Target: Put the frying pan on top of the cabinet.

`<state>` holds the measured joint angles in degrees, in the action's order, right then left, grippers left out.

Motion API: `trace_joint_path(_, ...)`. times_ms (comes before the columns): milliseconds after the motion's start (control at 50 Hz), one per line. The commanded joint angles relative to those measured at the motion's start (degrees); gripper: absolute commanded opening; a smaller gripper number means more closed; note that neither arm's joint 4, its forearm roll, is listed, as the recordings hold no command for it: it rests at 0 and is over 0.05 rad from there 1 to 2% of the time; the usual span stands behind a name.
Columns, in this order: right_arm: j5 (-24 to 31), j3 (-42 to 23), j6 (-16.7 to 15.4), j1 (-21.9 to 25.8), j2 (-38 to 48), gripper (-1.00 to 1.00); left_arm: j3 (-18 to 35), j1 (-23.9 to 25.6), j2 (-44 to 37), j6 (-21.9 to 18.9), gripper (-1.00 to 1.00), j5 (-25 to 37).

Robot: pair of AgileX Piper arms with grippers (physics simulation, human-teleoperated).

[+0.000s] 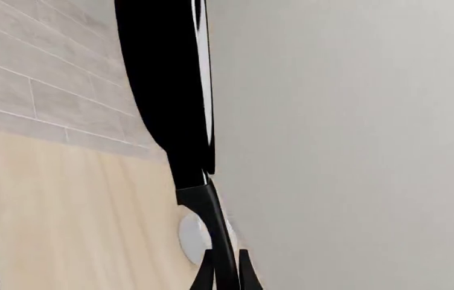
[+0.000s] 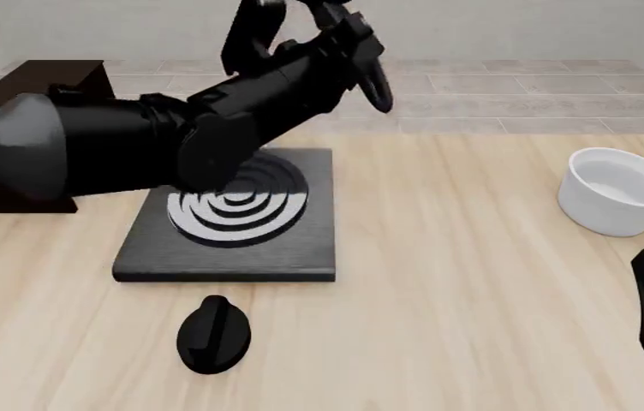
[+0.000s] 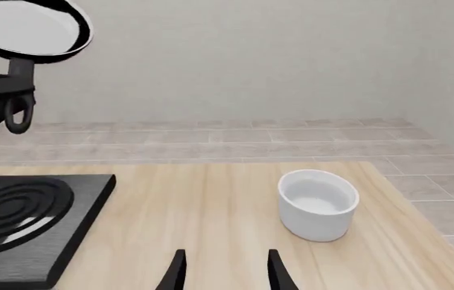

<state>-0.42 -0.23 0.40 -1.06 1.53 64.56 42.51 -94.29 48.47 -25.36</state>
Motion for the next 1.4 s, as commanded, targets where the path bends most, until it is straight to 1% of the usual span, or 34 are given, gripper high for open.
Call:
trace_joint_path(20, 0.1, 0.0, -0.1, 0.1, -0.3, 1.00, -7.1, -5.7, 13.6, 1.7, -1.00, -0.7)
trace_joint_path(40, 0.2, 0.0, -0.1, 0.1, -0.3, 1.00, -7.6, -6.4, 13.9, 2.3, -1.00, -0.7)
trace_joint_path(60, 0.2, 0.0, -0.1, 0.1, -0.3, 1.00, -8.1, -6.9, 14.9, 1.9, -1.00, -0.6)
trace_joint_path(80, 0.2, 0.0, 0.0, 0.1, -0.3, 1.00, -8.8, -7.9, 15.3, 2.7, -1.00, -1.1)
trace_joint_path(140, 0.2, 0.0, -0.1, 0.1, -0.3, 1.00, -9.4, -8.8, 16.6, 2.3, -1.00, -0.7)
trace_joint_path(180, 0.2, 0.0, -0.1, 0.1, -0.4, 1.00, -10.5, -10.1, 17.6, 4.0, -1.00, -1.4)
trace_joint_path(200, 0.2, 0.0, 0.0, 0.1, -0.3, 1.00, -10.7, -10.3, 18.5, 3.2, -1.00, -1.4)
trace_joint_path(220, 0.2, 0.0, -0.1, 0.1, -0.4, 1.00, -11.1, -10.6, 18.9, 3.6, -1.00, -1.7)
trace_joint_path(240, 0.2, 0.0, 0.0, 0.2, -0.4, 1.00, -12.5, -12.8, 19.4, 5.2, -1.00, -2.6)
trace_joint_path(260, 0.2, 0.0, 0.0, 0.2, -0.4, 1.00, -12.5, -12.8, 19.4, 5.2, -1.00, -2.7)
trace_joint_path(280, 0.2, 0.0, -0.1, 0.2, -0.5, 1.00, -13.5, -15.1, 20.9, 4.9, -1.00, -3.1)
trace_joint_path(320, 0.2, 0.0, 0.0, 0.2, -0.5, 1.00, -14.3, -15.6, 21.6, 5.5, -1.00, -3.8)
trace_joint_path(360, 0.2, 0.0, -0.1, 0.2, -0.5, 1.00, -14.4, -17.2, 22.5, 5.0, -1.00, -3.1)
trace_joint_path(380, 0.2, 0.0, -0.2, 0.2, -0.5, 1.00, -14.9, -17.4, 22.9, 5.9, -1.00, -3.4)
trace_joint_path(460, 0.2, 0.0, -0.2, 0.2, -0.5, 1.00, -15.6, -20.8, 24.3, 6.7, -1.00, -3.1)
trace_joint_path(480, 0.2, 0.0, -0.2, 0.2, -0.4, 1.00, -16.2, -21.3, 24.0, 8.1, -1.00, -3.6)
trace_joint_path(540, 0.2, 0.0, -0.3, 0.2, -0.4, 1.00, -15.8, -22.2, 23.9, 7.8, -1.00, -1.9)
trace_joint_path(560, 0.2, 0.0, -0.2, 0.2, -0.4, 1.00, -16.8, -23.1, 24.2, 9.3, -1.00, -3.3)
trace_joint_path(580, 0.2, 0.0, -0.2, 0.2, -0.4, 1.00, -16.9, -23.9, 24.9, 8.8, -1.00, -3.1)
trace_joint_path(620, 0.2, 0.0, -0.3, 0.2, -0.4, 1.00, -17.4, -25.0, 25.1, 9.7, -1.00, -3.5)
trace_joint_path(660, 0.2, 0.0, -0.4, 0.3, -0.4, 1.00, -17.5, -27.1, 25.3, 9.7, -1.00, -3.1)
trace_joint_path(700, 0.1, 0.0, -0.5, 0.3, -0.3, 1.00, -17.4, -27.4, 25.2, 9.8, -1.00, -3.0)
trace_joint_path(720, 0.1, 0.0, -0.5, 0.3, -0.3, 1.00, -17.7, -29.6, 25.2, 10.4, -1.00, -3.1)
trace_joint_path(760, 0.1, 0.0, -0.6, 0.3, -0.3, 1.00, -17.7, -29.7, 25.1, 10.5, -1.00, -2.9)
trace_joint_path(900, 0.1, 0.0, -0.8, 0.4, -0.2, 1.00, -18.4, -32.9, 25.3, 12.1, -1.00, -3.5)
trace_joint_path(960, 0.0, 0.0, -0.8, 0.4, -0.1, 1.00, -18.0, -33.5, 25.1, 12.1, -1.00, -3.1)
trace_joint_path(1020, -0.1, 0.0, -0.7, 0.4, 0.1, 1.00, -17.2, -35.3, 24.6, 12.4, -1.00, -2.5)
trace_joint_path(1080, -0.1, 0.0, -0.8, 0.4, 0.1, 1.00, -17.4, -37.3, 23.8, 13.9, -1.00, -2.9)
trace_joint_path(1100, -0.1, 0.0, -0.8, 0.4, 0.1, 1.00, -17.9, -38.0, 23.2, 15.1, -1.00, -3.5)
trace_joint_path(1160, -0.1, 0.0, -0.9, 0.5, 0.2, 1.00, -17.6, -38.5, 23.0, 14.8, -1.00, -3.9)
trace_joint_path(1300, 0.0, 0.0, -1.1, 0.5, -0.1, 1.00, -17.7, -40.0, 21.4, 16.2, -1.00, -4.8)
trace_joint_path(1400, 0.1, 0.0, -1.2, 0.5, -0.1, 1.00, -17.7, -40.6, 20.9, 16.3, -1.00, -5.1)
